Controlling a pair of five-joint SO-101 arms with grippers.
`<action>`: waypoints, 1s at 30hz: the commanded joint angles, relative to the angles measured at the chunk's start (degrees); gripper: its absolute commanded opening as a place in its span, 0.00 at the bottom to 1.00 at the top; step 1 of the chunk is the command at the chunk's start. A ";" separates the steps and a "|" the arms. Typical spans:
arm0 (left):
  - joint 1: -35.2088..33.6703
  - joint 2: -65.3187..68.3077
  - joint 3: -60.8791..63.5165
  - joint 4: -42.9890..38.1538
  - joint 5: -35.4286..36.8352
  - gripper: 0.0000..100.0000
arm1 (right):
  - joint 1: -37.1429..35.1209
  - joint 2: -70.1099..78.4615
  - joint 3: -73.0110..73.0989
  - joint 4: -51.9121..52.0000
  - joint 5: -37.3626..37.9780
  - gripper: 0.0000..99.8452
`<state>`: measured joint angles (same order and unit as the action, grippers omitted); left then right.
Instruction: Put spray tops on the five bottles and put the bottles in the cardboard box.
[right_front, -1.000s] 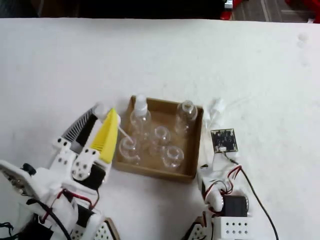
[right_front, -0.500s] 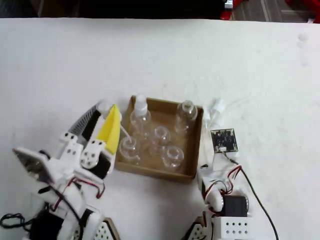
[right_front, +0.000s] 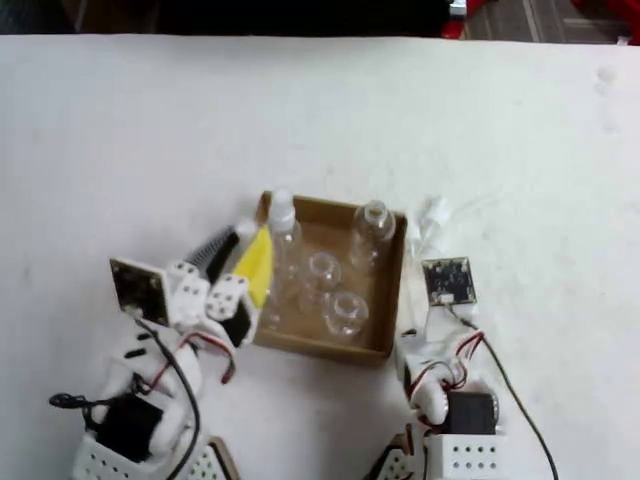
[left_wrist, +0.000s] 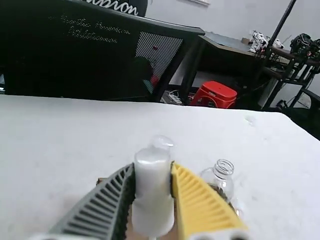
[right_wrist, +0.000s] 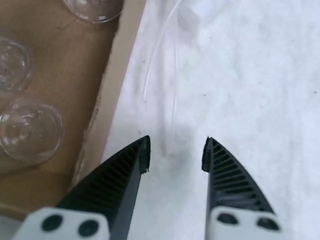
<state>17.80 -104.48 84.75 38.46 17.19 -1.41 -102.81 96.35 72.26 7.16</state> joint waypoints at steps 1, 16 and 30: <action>3.30 -0.48 -0.26 2.55 0.18 0.02 | -0.22 -0.22 0.53 0.48 0.09 0.15; 2.95 -0.48 -0.18 6.15 -6.33 0.02 | -0.22 -0.22 0.53 0.48 0.09 0.15; 2.95 -0.48 -0.79 9.05 -6.24 0.24 | -0.22 -0.22 0.53 0.48 0.09 0.15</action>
<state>20.18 -104.48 84.75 47.52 11.30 -1.49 -102.81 96.35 72.26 7.16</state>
